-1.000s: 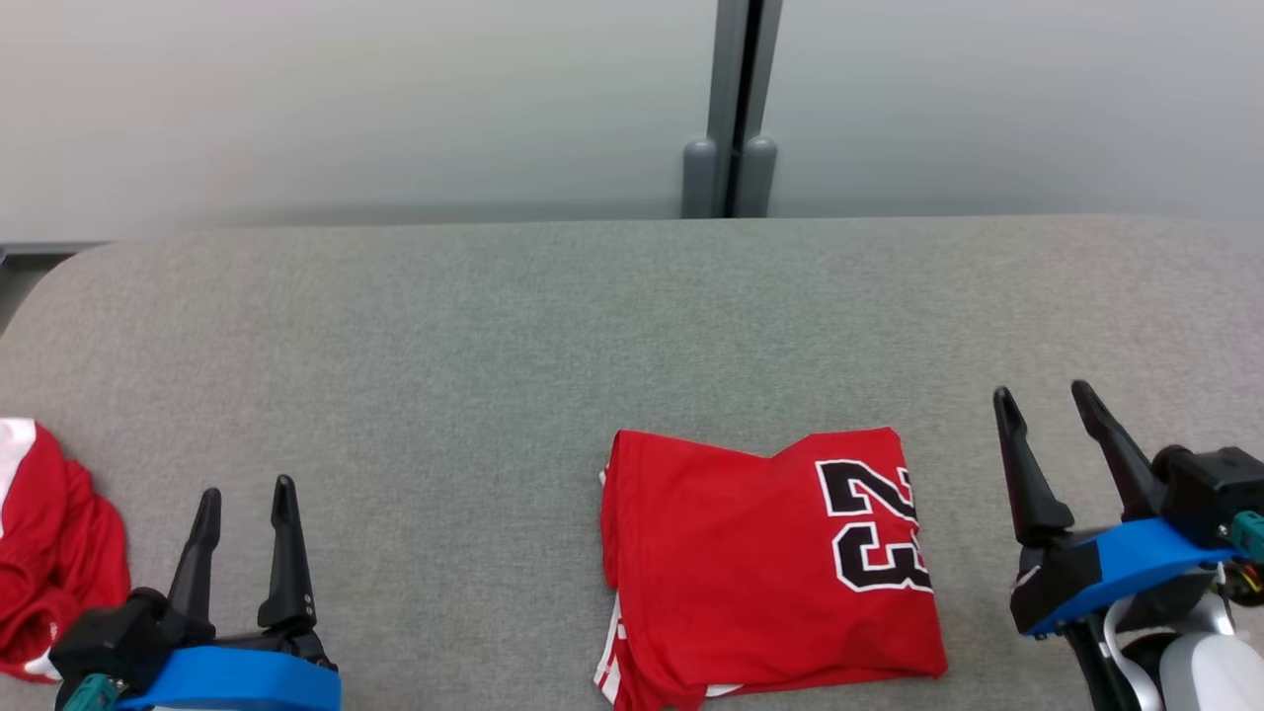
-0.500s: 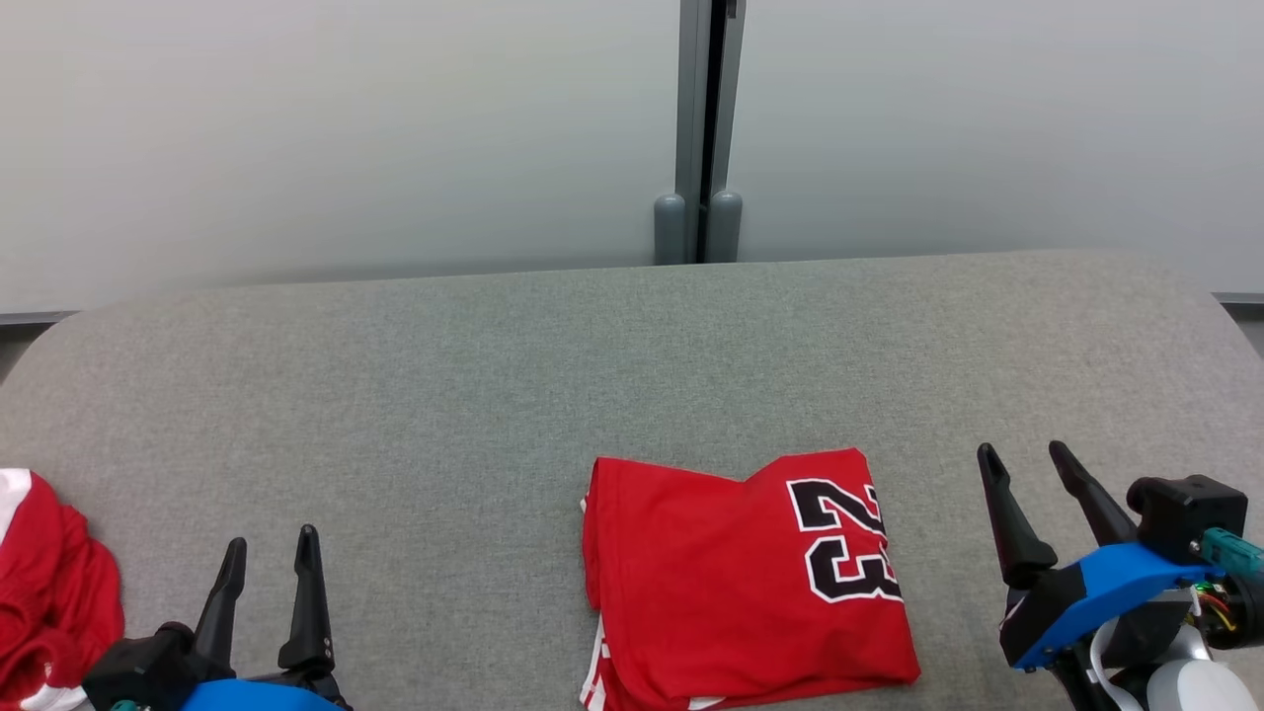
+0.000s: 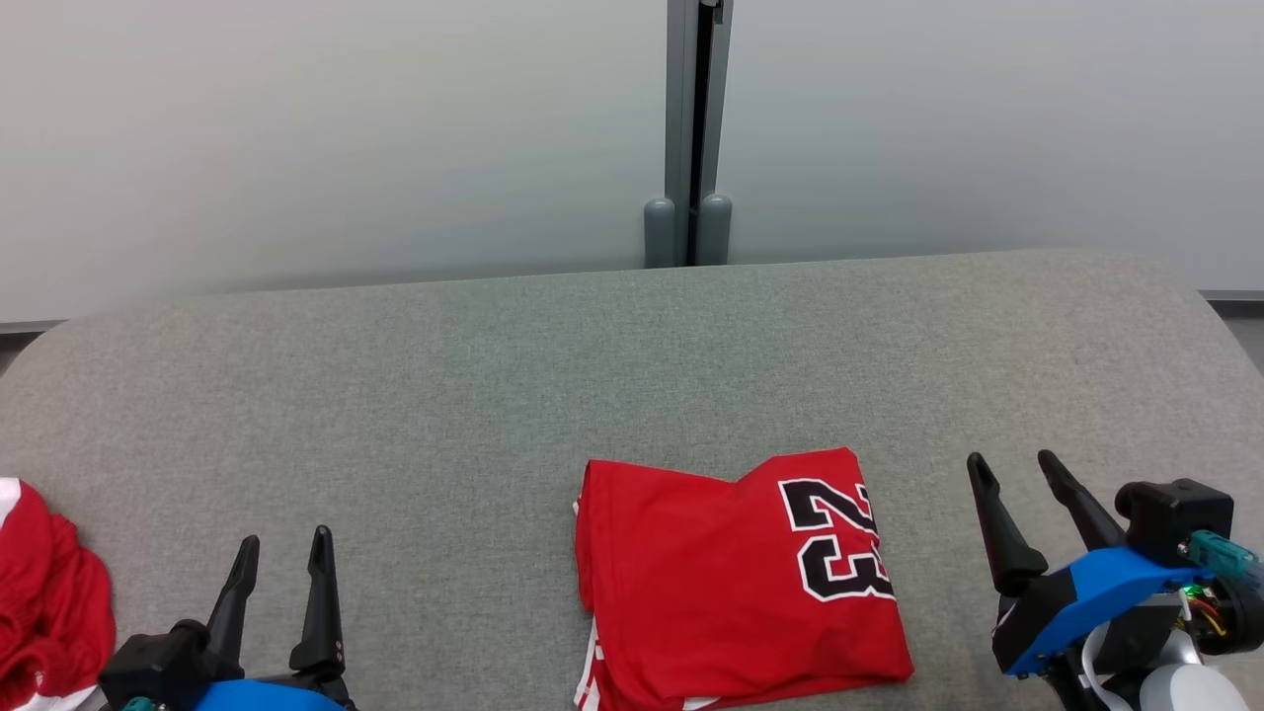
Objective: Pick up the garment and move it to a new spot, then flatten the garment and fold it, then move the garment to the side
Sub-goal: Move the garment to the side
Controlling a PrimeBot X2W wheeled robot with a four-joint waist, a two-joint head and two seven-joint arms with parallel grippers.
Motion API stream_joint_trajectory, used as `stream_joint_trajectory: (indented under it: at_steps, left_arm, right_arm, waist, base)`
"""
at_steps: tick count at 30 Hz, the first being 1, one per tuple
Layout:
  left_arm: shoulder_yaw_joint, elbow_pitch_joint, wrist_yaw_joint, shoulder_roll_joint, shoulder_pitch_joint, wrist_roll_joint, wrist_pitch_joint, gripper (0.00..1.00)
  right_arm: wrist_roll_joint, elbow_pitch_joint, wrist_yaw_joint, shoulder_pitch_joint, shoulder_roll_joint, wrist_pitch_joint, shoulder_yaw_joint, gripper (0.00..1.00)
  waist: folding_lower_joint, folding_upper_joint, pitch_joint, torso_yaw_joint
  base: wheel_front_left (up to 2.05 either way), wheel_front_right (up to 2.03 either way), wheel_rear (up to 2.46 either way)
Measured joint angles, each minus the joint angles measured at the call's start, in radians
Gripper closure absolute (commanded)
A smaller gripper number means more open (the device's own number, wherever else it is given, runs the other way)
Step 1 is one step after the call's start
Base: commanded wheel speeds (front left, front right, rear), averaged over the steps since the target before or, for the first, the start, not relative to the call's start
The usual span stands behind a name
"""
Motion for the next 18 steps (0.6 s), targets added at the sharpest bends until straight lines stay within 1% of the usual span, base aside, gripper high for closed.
stream_joint_trajectory:
  at_steps: [5, 8, 10, 11, 12, 14, 18]
  left_arm:
    - [-0.006, -0.008, 0.001, 0.001, 0.0, 0.003, -0.002, 0.0]
    - [-0.006, -0.014, 0.001, 0.003, 0.0, 0.003, -0.004, 0.0]
    - [-0.005, -0.021, 0.008, 0.004, -0.002, 0.004, -0.007, 0.0]
    - [-0.006, -0.025, 0.008, 0.005, -0.003, 0.007, -0.007, 0.0]
    - [-0.006, -0.03, 0.008, 0.005, -0.005, 0.007, -0.008, 0.0]
    - [-0.008, -0.032, 0.008, 0.006, -0.008, 0.008, -0.008, 0.0]
    - [-0.01, -0.041, 0.009, 0.007, -0.01, 0.009, -0.011, 0.0]
  right_arm:
    - [0.003, 0.0, 0.0, 0.0, 0.005, 0.008, 0.012, 0.0]
    - [0.01, -0.003, 0.0, -0.012, 0.007, 0.036, 0.027, 0.0]
    - [0.028, 0.004, 0.0, -0.025, 0.009, 0.091, 0.03, 0.0]
    - [0.035, 0.013, 0.0, -0.026, 0.014, 0.124, 0.02, 0.0]
    - [0.049, 0.025, 0.0, -0.027, 0.023, 0.155, -0.012, 0.0]
    - [0.041, 0.047, -0.001, -0.04, 0.021, 0.218, -0.037, 0.0]
    - [0.05, 0.084, 0.0, -0.066, 0.028, 0.324, -0.021, 0.0]
  waist:
    - [0.0, 0.0, 0.008, 0.002]
    - [0.0, 0.0, 0.017, 0.005]
    - [0.0, 0.0, 0.024, 0.01]
    - [0.0, 0.0, 0.028, 0.012]
    - [0.0, 0.0, 0.032, 0.015]
    - [0.0001, 0.0001, 0.038, 0.024]
    - [0.0, 0.0, 0.048, 0.045]
  base:
    - [0.0, 0.0, 0.0]
    - [0.0, 0.0, 0.0]
    - [0.0, 0.0, 0.0]
    - [0.0, 0.0, 0.0]
    - [0.0, 0.0, 0.0]
    - [0.0, 0.0, 0.0]
    - [0.0, 0.0, 0.0]
